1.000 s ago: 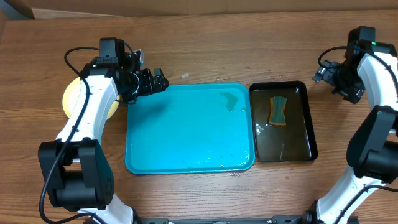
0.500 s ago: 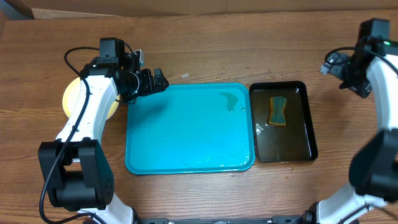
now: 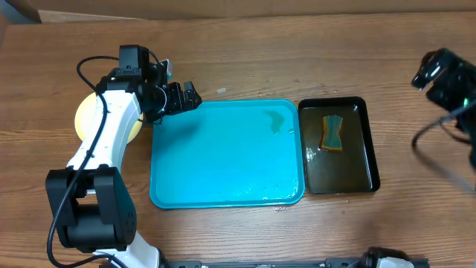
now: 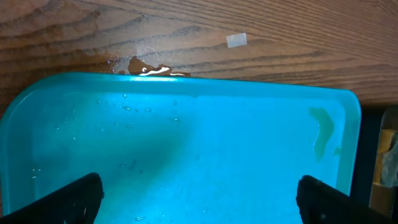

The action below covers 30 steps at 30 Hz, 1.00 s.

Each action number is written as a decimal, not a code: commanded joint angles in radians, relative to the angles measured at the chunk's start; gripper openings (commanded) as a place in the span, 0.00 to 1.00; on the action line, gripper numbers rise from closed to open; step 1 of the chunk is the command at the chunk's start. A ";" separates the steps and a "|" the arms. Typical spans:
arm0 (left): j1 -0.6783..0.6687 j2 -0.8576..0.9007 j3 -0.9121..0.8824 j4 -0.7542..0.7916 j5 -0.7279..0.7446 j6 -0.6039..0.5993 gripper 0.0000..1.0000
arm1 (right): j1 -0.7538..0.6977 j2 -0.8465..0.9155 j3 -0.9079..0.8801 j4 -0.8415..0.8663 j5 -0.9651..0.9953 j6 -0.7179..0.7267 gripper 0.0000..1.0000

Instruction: Clean dirty plates on tray and stack at the side

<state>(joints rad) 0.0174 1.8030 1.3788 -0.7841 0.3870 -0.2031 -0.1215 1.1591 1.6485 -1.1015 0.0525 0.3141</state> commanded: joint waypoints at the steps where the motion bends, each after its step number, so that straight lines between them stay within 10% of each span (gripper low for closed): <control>1: 0.002 0.008 -0.009 0.003 -0.003 -0.006 1.00 | 0.102 -0.117 0.007 -0.004 0.062 -0.006 1.00; 15: 0.000 0.008 -0.009 0.003 -0.003 -0.006 1.00 | 0.166 -0.404 -0.066 0.088 0.223 -0.007 1.00; 30: 0.001 0.008 -0.009 0.003 -0.003 -0.006 1.00 | 0.165 -0.950 -0.946 1.006 0.030 -0.192 1.00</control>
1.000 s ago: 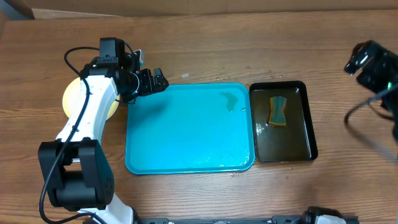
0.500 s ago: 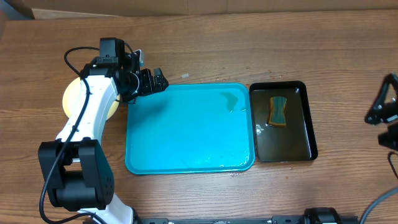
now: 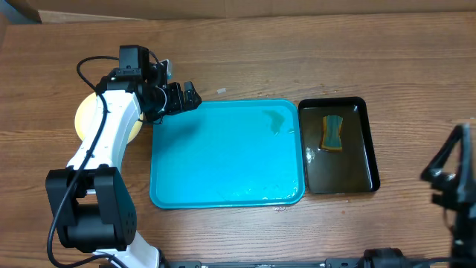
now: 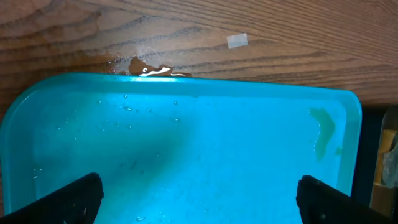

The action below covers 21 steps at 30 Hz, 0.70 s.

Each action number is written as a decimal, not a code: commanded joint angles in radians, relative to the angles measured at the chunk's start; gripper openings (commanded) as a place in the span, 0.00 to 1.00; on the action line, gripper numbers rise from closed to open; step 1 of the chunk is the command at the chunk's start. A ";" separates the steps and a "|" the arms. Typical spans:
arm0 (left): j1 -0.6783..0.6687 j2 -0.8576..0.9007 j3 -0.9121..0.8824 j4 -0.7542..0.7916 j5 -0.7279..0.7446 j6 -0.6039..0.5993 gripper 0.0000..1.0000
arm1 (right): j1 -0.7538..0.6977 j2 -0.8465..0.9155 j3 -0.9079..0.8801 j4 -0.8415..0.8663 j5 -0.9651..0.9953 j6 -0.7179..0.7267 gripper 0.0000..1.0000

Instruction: Clean dirty plates on tray and stack at the side

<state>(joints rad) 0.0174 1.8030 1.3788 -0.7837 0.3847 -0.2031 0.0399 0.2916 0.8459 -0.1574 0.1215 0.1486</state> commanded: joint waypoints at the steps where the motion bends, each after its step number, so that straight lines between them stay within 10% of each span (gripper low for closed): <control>1: 0.001 0.008 -0.009 0.003 0.000 -0.006 1.00 | 0.004 -0.110 -0.193 0.095 -0.047 -0.026 1.00; 12: 0.002 0.008 -0.009 0.003 0.000 -0.006 1.00 | 0.004 -0.289 -0.699 0.448 -0.057 0.038 1.00; 21: 0.002 0.008 -0.009 0.003 0.000 -0.006 1.00 | 0.004 -0.289 -0.806 0.373 -0.056 0.037 1.00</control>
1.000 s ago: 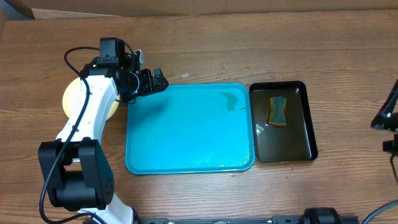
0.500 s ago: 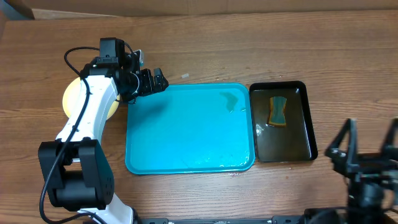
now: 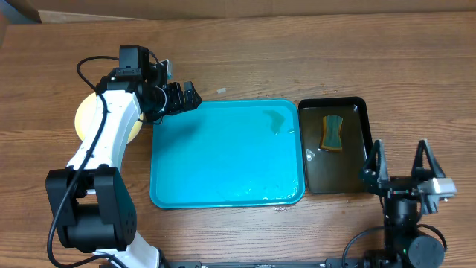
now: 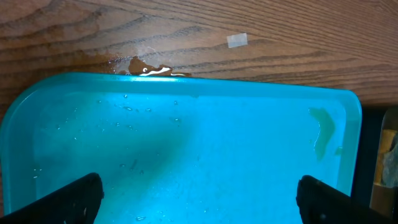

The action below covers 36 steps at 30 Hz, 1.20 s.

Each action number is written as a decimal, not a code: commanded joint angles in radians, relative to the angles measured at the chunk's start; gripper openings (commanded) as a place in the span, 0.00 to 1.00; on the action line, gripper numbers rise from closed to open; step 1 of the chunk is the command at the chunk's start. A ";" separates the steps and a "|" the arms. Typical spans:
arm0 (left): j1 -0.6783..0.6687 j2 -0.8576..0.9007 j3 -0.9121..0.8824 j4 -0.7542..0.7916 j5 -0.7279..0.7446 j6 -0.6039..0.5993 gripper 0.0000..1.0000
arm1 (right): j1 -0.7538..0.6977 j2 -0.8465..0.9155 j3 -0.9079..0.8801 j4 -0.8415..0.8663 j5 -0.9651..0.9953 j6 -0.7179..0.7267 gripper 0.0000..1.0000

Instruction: Clean dirty plates on tray and stack at the side

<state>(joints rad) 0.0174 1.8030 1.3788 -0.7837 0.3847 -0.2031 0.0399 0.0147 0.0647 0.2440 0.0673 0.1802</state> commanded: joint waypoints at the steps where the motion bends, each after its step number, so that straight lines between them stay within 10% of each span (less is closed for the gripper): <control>1: 0.002 0.008 -0.009 0.003 0.000 -0.006 1.00 | 0.004 -0.012 -0.032 -0.050 -0.002 0.006 1.00; 10: 0.002 0.008 -0.009 0.003 0.000 -0.006 1.00 | 0.004 -0.012 -0.056 -0.330 0.008 -0.006 1.00; 36: 0.002 0.008 -0.009 0.003 0.000 -0.006 1.00 | 0.004 -0.012 -0.056 -0.321 0.005 -0.013 1.00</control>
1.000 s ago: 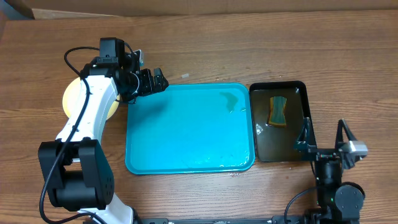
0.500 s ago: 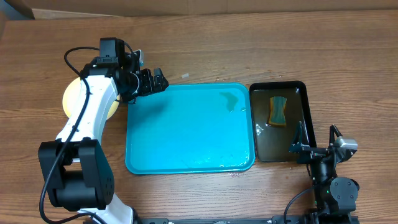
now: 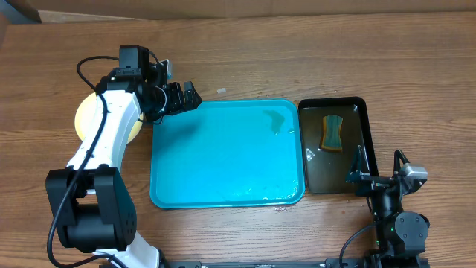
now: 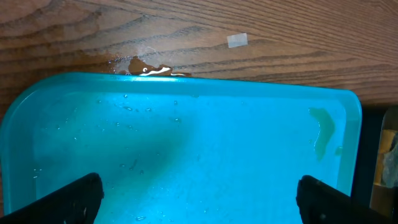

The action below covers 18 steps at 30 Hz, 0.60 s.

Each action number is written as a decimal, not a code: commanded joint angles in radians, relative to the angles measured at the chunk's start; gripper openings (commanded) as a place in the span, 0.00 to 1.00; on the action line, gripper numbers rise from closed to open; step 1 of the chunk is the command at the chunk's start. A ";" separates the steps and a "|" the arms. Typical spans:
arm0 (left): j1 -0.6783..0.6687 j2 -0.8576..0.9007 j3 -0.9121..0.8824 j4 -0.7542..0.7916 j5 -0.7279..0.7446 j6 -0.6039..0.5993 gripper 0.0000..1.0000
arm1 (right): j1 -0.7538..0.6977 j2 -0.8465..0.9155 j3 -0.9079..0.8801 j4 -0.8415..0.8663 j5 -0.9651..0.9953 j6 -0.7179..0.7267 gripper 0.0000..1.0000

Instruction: Clean dirty plates on tray and stack at the side

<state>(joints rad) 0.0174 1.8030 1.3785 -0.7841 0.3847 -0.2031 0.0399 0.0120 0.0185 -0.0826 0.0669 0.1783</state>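
Observation:
The turquoise tray (image 3: pixel 223 179) lies mid-table, wet, with a brownish smear near its far right corner (image 4: pixel 323 130); no plate rests on it. A pale yellow plate (image 3: pixel 83 117) sits on the table left of the tray, mostly under my left arm. My left gripper (image 3: pixel 181 95) hangs open over the tray's far left corner, its dark fingertips (image 4: pixel 74 198) wide apart with nothing between them. My right gripper (image 3: pixel 379 173) stands open near the front edge, just right of the black basin, empty.
A black basin (image 3: pixel 364 160) of murky water stands right of the tray with a yellow-green sponge (image 3: pixel 332 132) in it. A small puddle (image 4: pixel 146 67) and a white scrap (image 4: pixel 236 40) lie on the wood behind the tray.
The right arm has shifted slightly nearer the front edge beside the basin. The left arm, tray, plate and sponge are unchanged.
The left gripper stayed open over the tray's far left corner throughout. The right arm was at the far right edge of the table, then lower at the right edge, then by the basin's near right corner, where it now stands.

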 commanded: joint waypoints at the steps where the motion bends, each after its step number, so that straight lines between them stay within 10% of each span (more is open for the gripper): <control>1: 0.002 0.008 -0.008 0.003 0.000 -0.006 1.00 | 0.004 -0.009 -0.010 0.005 0.005 -0.011 1.00; 18: -0.008 -0.048 -0.009 -0.001 -0.006 -0.006 1.00 | 0.004 -0.009 -0.010 0.005 0.005 -0.011 1.00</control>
<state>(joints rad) 0.0166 1.8027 1.3788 -0.7845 0.3847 -0.2031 0.0399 0.0116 0.0185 -0.0826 0.0669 0.1783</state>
